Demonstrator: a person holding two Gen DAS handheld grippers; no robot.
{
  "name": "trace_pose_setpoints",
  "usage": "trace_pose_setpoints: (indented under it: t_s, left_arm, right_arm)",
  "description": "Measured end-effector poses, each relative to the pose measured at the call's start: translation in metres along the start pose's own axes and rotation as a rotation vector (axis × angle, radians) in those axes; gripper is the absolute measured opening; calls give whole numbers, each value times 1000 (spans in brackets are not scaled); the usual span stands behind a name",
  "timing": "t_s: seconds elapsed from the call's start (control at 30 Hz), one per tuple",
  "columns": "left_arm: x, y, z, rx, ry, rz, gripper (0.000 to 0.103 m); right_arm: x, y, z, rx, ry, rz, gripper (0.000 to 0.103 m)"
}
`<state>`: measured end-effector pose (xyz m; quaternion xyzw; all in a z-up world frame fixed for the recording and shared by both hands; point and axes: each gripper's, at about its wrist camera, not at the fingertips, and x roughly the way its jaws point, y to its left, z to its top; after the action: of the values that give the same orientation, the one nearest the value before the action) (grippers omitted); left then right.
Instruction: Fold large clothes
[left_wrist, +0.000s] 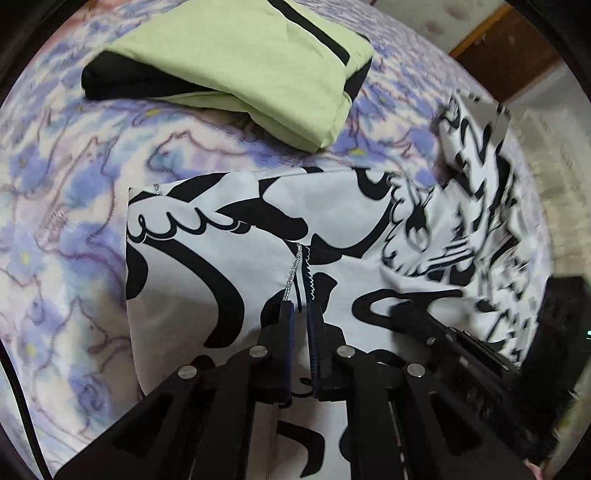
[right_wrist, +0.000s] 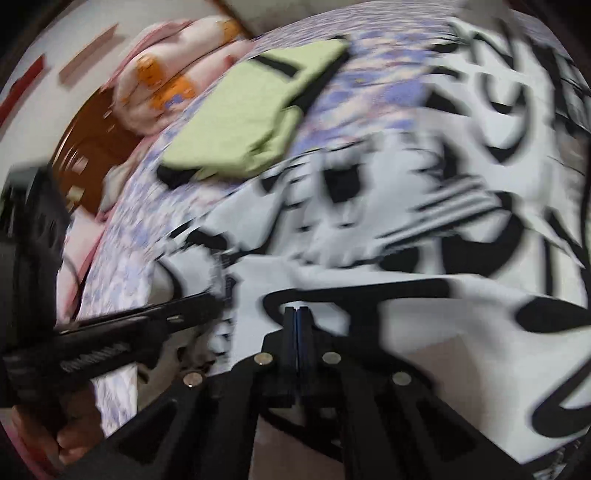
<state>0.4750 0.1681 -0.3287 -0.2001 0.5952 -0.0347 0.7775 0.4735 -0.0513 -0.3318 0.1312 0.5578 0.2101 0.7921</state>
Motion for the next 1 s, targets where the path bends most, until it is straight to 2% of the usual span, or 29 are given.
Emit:
trace_pose_setpoints:
  t_s: [0.03, 0.07, 0.17, 0.33, 0.4, 0.57, 0.67, 0.77, 0.87, 1.0]
  left_arm:
    - [-4, 3, 0, -3, -11, -1, 7]
    - [-9, 4, 1, 8, -27, 30, 7]
    - [-23, 13, 3, 38, -70, 88, 7]
    - [-29, 38, 15, -21, -85, 87, 7]
    - [-31, 46, 19, -30, -104, 101, 7]
    - [-27, 64, 27, -65, -109, 114, 7]
    - [-22, 67, 31, -53, -125, 147, 7]
    - [-15, 74, 38, -67, -127, 163, 7]
    - [-9, 80, 44, -96, -119, 143, 7]
    - [-3, 77, 50, -78, -134, 156, 7]
  right_arm:
    - [-6, -10, 0, 27, -15, -35, 0]
    - [-13, -19, 0, 46, -28, -78, 0]
    - [-26, -43, -3, 86, -40, -122, 0]
    - [-50, -66, -14, 71, -54, -280, 0]
    - [-60, -80, -19, 119, -56, -258, 0]
    - [-80, -103, -27, 99, -64, -458, 0]
    - [-94, -127, -32, 171, -78, -401, 0]
    - [-98, -132, -33, 116, -74, -510, 0]
    - [-101, -142, -39, 139, -83, -482, 0]
    - [-100, -147, -39, 156, -89, -473, 0]
